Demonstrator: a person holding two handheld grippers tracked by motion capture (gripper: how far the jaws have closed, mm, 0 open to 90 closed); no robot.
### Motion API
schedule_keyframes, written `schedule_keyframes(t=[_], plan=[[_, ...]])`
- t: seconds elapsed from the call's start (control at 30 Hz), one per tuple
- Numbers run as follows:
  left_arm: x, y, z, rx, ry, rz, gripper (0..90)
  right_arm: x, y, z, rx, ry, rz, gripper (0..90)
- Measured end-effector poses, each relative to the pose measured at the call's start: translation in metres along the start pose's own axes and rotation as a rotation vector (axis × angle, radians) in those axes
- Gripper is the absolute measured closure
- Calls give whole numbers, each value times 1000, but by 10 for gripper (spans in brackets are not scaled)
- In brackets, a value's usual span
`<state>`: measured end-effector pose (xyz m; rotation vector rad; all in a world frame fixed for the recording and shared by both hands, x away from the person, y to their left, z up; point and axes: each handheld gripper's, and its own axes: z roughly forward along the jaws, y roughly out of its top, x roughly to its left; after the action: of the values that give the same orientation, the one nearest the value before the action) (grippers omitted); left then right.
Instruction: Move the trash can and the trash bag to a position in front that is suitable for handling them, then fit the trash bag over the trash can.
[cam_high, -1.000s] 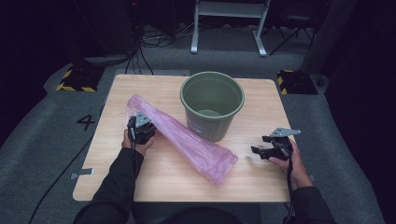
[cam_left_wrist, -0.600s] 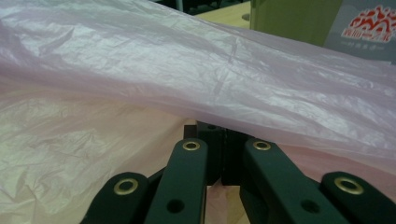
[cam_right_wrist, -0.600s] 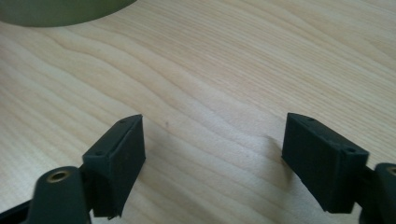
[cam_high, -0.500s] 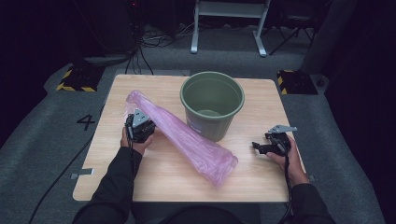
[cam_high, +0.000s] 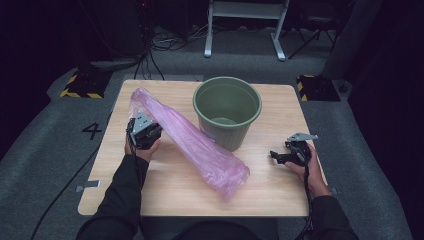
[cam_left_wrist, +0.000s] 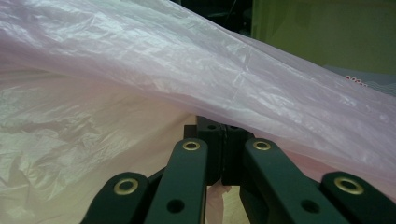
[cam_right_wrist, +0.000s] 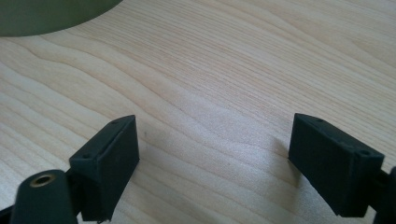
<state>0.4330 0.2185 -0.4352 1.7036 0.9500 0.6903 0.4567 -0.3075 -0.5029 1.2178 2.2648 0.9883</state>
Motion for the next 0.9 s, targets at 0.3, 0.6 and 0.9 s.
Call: schedule_keyframes(t=[0.3,0.6,0.9], plan=[[-4,6,-6,-22,-11,11,893,0,0,1,0,-4,2,156],[-4,31,-19,-95,-30,29,893,0,1,1,1,-6,3,154],[-14,69,-25,-146,-121,106,894,0,1,1,1,-7,4,154]])
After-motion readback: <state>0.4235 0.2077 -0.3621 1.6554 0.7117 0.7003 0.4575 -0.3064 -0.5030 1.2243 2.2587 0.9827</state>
